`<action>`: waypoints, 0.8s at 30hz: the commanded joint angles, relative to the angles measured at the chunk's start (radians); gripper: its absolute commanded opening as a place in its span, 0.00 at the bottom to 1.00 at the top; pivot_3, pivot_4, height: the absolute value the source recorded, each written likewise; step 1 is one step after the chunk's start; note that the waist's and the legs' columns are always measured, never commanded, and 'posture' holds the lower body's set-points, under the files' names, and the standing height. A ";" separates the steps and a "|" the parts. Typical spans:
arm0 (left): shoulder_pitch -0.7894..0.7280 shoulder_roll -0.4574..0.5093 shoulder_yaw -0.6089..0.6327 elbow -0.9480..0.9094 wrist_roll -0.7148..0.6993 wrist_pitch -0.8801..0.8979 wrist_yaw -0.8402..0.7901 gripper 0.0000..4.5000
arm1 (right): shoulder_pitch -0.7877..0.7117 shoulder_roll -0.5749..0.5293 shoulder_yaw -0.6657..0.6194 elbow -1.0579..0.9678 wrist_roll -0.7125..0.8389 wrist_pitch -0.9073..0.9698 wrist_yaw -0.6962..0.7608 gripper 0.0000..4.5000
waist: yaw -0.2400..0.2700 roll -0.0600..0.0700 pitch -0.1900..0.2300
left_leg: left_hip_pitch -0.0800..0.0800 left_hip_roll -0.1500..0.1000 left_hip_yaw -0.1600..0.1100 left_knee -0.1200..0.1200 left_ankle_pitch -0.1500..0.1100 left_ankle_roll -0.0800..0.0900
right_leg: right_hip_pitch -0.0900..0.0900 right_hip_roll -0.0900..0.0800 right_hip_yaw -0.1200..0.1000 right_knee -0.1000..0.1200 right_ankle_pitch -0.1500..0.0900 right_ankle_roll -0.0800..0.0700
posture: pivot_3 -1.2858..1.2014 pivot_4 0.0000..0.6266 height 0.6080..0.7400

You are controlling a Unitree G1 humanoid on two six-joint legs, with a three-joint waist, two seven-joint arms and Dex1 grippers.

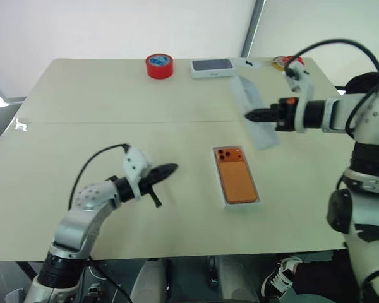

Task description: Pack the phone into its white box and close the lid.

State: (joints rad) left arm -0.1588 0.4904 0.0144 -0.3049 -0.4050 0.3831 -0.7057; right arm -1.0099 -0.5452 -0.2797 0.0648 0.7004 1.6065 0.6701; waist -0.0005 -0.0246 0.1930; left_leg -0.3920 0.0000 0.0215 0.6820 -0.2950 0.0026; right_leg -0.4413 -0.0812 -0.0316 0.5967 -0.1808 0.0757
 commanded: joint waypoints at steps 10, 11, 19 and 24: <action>-0.041 0.033 0.018 0.049 0.016 -0.047 -0.036 0.00 | 0.400 0.096 0.204 -0.122 1.272 -0.315 -1.063 0.01 | 0.009 0.000 0.000 | -0.001 -0.006 0.002 0.001 -0.001 0.002 | 0.001 -0.007 0.001 -0.002 0.000 -0.001 | 0.52 0.24 0.94; -0.046 0.024 0.006 0.045 0.018 -0.044 -0.033 0.00 | 0.427 0.094 0.210 -0.131 1.272 -0.330 -1.084 0.01 | 0.007 0.000 0.000 | -0.001 -0.006 0.003 0.001 -0.002 0.003 | 0.002 -0.007 0.002 -0.002 0.000 0.000 | 0.52 0.24 0.94; -0.095 -0.080 -0.145 0.041 0.064 -0.036 -0.014 0.00 | 0.468 0.114 0.175 -0.110 1.272 -0.376 -1.205 0.19 | 0.006 0.000 0.000 | 0.000 -0.002 0.003 0.002 -0.002 0.003 | 0.002 -0.003 0.002 -0.001 0.000 0.000 | 0.52 0.24 0.94; -0.158 -0.148 -0.213 0.101 0.116 -0.040 0.015 0.00 | 0.402 -0.016 0.190 -0.142 1.272 -0.344 -1.156 0.75 | 0.011 0.000 0.000 | -0.001 -0.002 0.002 0.002 -0.002 0.003 | 0.001 -0.002 0.003 -0.001 0.000 0.000 | 0.52 0.24 0.94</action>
State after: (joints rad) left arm -0.3002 0.3507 -0.1853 -0.2068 -0.3063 0.3623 -0.7011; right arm -0.5561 -0.5080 -0.0719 -0.0209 1.9482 1.2516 -0.5219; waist 0.0106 -0.0242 0.1931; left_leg -0.3926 -0.0022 0.0242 0.6846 -0.2968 0.0060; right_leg -0.4399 -0.0832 -0.0287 0.5954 -0.1810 0.0757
